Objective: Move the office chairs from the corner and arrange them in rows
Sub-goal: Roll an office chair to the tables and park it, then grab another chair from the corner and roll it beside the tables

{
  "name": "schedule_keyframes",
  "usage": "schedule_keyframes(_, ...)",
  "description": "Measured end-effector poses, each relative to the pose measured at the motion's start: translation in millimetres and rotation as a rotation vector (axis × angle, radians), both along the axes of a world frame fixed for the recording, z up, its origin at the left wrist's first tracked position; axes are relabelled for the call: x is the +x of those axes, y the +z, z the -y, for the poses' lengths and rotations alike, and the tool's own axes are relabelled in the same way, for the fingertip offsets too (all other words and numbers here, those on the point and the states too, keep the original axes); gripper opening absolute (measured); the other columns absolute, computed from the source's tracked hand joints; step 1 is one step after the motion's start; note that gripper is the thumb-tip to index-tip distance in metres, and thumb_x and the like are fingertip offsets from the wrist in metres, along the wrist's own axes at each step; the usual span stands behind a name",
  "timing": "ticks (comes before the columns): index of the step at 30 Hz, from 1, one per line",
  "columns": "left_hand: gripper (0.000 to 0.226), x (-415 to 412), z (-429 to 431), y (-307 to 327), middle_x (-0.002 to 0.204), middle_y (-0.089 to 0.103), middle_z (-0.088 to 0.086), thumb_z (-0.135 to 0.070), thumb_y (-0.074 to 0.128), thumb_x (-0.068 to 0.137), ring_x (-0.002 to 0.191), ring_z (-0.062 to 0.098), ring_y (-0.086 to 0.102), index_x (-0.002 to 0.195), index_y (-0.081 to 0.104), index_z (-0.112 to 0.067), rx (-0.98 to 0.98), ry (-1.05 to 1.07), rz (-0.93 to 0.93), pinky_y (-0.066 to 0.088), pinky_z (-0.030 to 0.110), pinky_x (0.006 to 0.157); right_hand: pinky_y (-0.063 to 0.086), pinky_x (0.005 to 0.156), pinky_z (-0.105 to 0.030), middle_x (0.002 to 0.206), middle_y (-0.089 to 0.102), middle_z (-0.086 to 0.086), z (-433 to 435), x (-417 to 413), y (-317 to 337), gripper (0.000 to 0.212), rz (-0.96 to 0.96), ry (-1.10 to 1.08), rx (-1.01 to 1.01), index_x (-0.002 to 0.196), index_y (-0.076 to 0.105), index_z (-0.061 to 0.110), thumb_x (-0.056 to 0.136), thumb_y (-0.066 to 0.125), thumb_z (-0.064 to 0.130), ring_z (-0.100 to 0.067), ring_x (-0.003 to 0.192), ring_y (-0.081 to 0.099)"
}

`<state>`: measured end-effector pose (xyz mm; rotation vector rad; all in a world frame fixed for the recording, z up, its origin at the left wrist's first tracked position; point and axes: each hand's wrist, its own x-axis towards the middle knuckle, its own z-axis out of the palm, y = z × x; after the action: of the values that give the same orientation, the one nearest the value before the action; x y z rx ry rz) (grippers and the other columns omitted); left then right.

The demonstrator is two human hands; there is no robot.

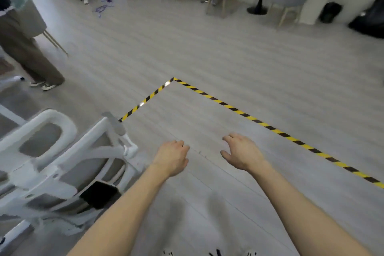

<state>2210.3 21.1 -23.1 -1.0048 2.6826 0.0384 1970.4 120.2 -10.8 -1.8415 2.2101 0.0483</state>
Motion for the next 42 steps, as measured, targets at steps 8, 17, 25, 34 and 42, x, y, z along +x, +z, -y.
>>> schedule_keyframes(8, 0.043, -296, -61, -9, 0.131, 0.062, 0.004, -0.051, 0.051, 0.111, 0.121, 0.031, 0.064, 0.141, 0.059, -0.021, 0.047, -0.312, 0.013, 0.055, 0.045, 0.097, 0.049, 0.107, -0.043, 0.145, 0.060, -0.004, -165, -236, 5, 0.050, -0.005, -0.425, 0.036, 0.147, 0.056, 0.017, 0.107, 0.057, 0.046, -0.032, 0.132, 0.058)
schedule_keyframes(17, 0.045, -584, -184, 9, 0.136, 0.063, 0.001, -0.051, 0.049, 0.112, 0.127, 0.029, 0.063, 0.145, 0.060, -0.023, 0.020, -0.734, 0.009, 0.052, 0.041, 0.094, 0.050, 0.108, -0.045, 0.145, 0.060, -0.005, -344, -428, 3, 0.051, -0.016, -0.859, 0.050, 0.145, 0.057, 0.015, 0.106, 0.057, 0.047, -0.030, 0.134, 0.058)
schedule_keyframes(25, 0.042, -812, -282, 0, 0.127, 0.063, 0.001, -0.050, 0.051, 0.111, 0.118, 0.030, 0.065, 0.142, 0.060, -0.025, 0.039, -1.022, 0.034, 0.048, 0.040, 0.088, 0.050, 0.112, -0.046, 0.151, 0.058, -0.004, -463, -570, -11, 0.057, 0.040, -1.198, 0.056, 0.157, 0.050, 0.017, 0.108, 0.056, 0.045, -0.029, 0.136, 0.059)
schedule_keyframes(34, 0.042, -1069, -443, 13, 0.128, 0.066, 0.001, -0.050, 0.053, 0.109, 0.117, 0.029, 0.067, 0.142, 0.062, -0.024, 0.036, -1.397, 0.009, 0.051, 0.039, 0.089, 0.050, 0.111, -0.044, 0.152, 0.058, -0.004, -606, -722, 6, 0.052, 0.070, -1.591, 0.041, 0.154, 0.052, 0.016, 0.109, 0.055, 0.043, -0.029, 0.138, 0.057)
schedule_keyframes(42, 0.042, -1258, -623, -6, 0.130, 0.066, 0.002, -0.049, 0.052, 0.110, 0.118, 0.029, 0.067, 0.141, 0.062, -0.022, -0.034, -1.604, 0.023, 0.051, 0.039, 0.090, 0.055, 0.103, -0.047, 0.142, 0.062, -0.005, -772, -857, -25, 0.047, 0.063, -1.788, 0.027, 0.143, 0.060, 0.015, 0.106, 0.057, 0.043, -0.031, 0.128, 0.063)
